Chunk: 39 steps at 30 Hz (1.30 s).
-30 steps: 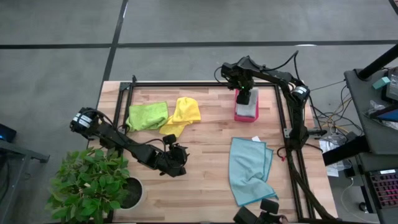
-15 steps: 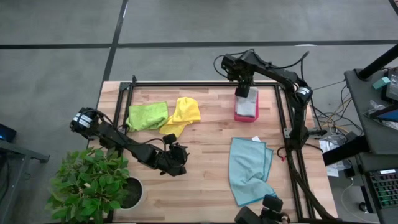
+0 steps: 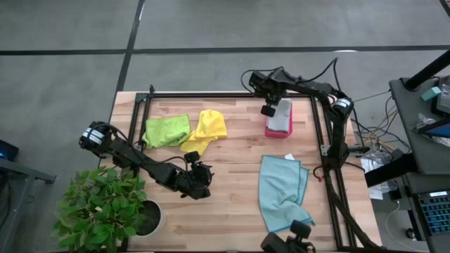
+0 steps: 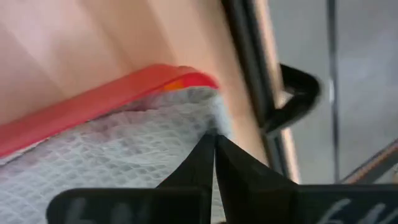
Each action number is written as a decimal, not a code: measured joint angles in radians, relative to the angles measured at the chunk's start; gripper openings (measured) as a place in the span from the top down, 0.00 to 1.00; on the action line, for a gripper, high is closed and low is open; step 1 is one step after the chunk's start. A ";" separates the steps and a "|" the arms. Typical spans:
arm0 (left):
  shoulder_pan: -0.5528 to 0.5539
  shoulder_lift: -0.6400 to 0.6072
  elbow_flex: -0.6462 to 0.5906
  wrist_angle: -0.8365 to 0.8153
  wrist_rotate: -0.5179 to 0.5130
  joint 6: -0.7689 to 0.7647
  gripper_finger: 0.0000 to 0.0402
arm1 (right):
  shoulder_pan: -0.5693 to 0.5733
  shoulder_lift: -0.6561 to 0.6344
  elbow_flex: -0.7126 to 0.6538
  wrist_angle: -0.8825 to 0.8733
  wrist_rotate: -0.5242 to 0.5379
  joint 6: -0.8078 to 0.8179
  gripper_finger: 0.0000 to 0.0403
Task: Fold microfiber towels
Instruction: Put the folded gray microfiber towel into the red bin
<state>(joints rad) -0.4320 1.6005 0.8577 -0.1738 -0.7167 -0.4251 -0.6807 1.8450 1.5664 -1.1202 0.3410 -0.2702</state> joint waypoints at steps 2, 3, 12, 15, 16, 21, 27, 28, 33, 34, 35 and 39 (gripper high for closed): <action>0.000 0.000 0.000 0.000 0.000 0.013 0.70 | 0.000 0.000 -0.024 0.021 -0.019 0.014 0.98; 0.000 0.000 0.000 0.000 0.000 0.014 0.70 | 0.000 0.000 -0.036 0.033 -0.027 0.017 0.98; 0.001 0.000 0.000 0.000 -0.004 0.017 0.70 | 0.000 0.001 -0.137 0.135 -0.036 0.037 0.98; 0.001 0.000 0.000 0.000 -0.004 0.018 0.70 | 0.001 -0.001 -0.144 0.139 -0.035 0.040 0.98; 0.001 0.000 0.000 0.000 -0.005 0.018 0.70 | 0.002 -0.008 -0.144 0.139 -0.034 0.047 0.98; 0.001 0.000 0.000 0.000 -0.005 0.018 0.70 | 0.002 -0.073 -0.133 0.120 -0.027 0.081 0.98; 0.001 0.000 0.000 0.000 -0.006 0.018 0.70 | 0.001 -0.161 -0.138 0.089 -0.026 0.133 0.98; 0.001 0.000 0.000 0.000 -0.007 0.018 0.70 | 0.000 -0.172 -0.146 0.087 -0.026 0.145 0.98; 0.001 0.000 0.000 0.000 -0.008 0.018 0.70 | -0.003 -0.204 -0.213 0.096 -0.025 0.143 0.98; 0.001 0.000 0.000 0.000 -0.008 0.020 0.70 | -0.006 -0.206 -0.229 0.113 -0.026 0.136 0.98; 0.001 0.000 0.000 0.000 -0.007 0.020 0.70 | -0.007 -0.208 -0.243 0.131 -0.026 0.120 0.98; 0.001 0.000 0.000 0.000 -0.007 0.020 0.70 | -0.011 -0.209 -0.250 0.145 -0.030 0.060 0.97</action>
<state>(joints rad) -0.4313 1.6005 0.8574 -0.1734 -0.7241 -0.4049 -0.6922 1.6362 1.3159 -0.9754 0.3105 -0.2104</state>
